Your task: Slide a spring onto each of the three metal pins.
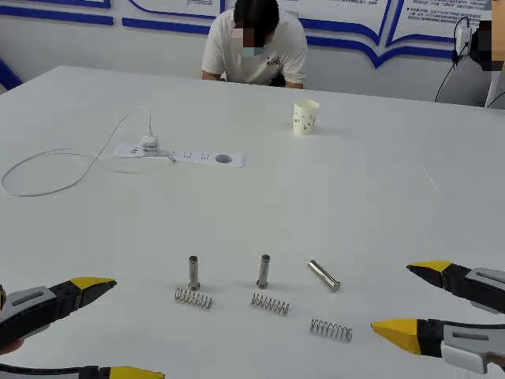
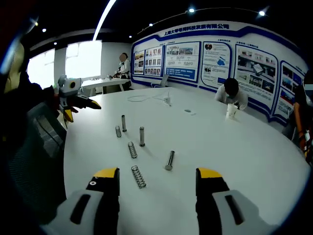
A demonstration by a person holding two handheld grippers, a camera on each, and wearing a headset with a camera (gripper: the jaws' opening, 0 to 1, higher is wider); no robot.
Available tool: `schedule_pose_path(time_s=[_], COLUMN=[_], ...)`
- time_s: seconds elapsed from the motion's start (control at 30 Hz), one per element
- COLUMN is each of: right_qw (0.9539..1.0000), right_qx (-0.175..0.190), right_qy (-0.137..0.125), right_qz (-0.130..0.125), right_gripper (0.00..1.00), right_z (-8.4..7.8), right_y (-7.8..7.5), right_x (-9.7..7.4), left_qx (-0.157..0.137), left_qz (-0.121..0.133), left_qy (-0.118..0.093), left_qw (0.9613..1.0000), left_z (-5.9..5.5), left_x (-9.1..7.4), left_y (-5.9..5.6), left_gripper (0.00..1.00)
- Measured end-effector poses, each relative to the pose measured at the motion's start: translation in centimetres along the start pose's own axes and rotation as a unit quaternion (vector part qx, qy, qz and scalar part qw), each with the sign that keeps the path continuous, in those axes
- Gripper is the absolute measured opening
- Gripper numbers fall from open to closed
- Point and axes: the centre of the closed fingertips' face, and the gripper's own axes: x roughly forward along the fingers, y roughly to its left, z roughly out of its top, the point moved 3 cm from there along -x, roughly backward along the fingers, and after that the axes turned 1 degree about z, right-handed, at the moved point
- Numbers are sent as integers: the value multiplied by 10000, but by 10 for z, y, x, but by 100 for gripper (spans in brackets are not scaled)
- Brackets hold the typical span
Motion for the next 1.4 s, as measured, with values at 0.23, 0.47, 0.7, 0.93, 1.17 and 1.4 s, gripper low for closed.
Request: schedule_pose_path(time_s=[0.23,0.47,0.7,0.93,1.17,1.4], right_qw=[9999,9987,9964,9931,9889,9843], right_qx=[40,155,217,304,337,523], right_qy=[79,455,789,1106,1408,1657], right_qz=[-84,-179,-222,-253,-338,-313], right_gripper=[52,39,32,26,21,17], right_z=[15,18,15,8,2,-8], right_y=[-8,-17,-27,-32,-38,-39], right_x=[20,51,77,101,122,136], left_qx=[-7,-21,-37,-46,-75,-133], left_qz=[-2,12,12,4,8,35], left_qy=[5,8,17,54,85,79], left_qw=[10000,10000,10000,10000,9999,9999], left_z=[0,0,-1,-2,-4,-4], left_x=[1,0,0,1,1,0], left_y=[0,0,1,1,2,4], left_gripper=[84,84,83,83,82,81])
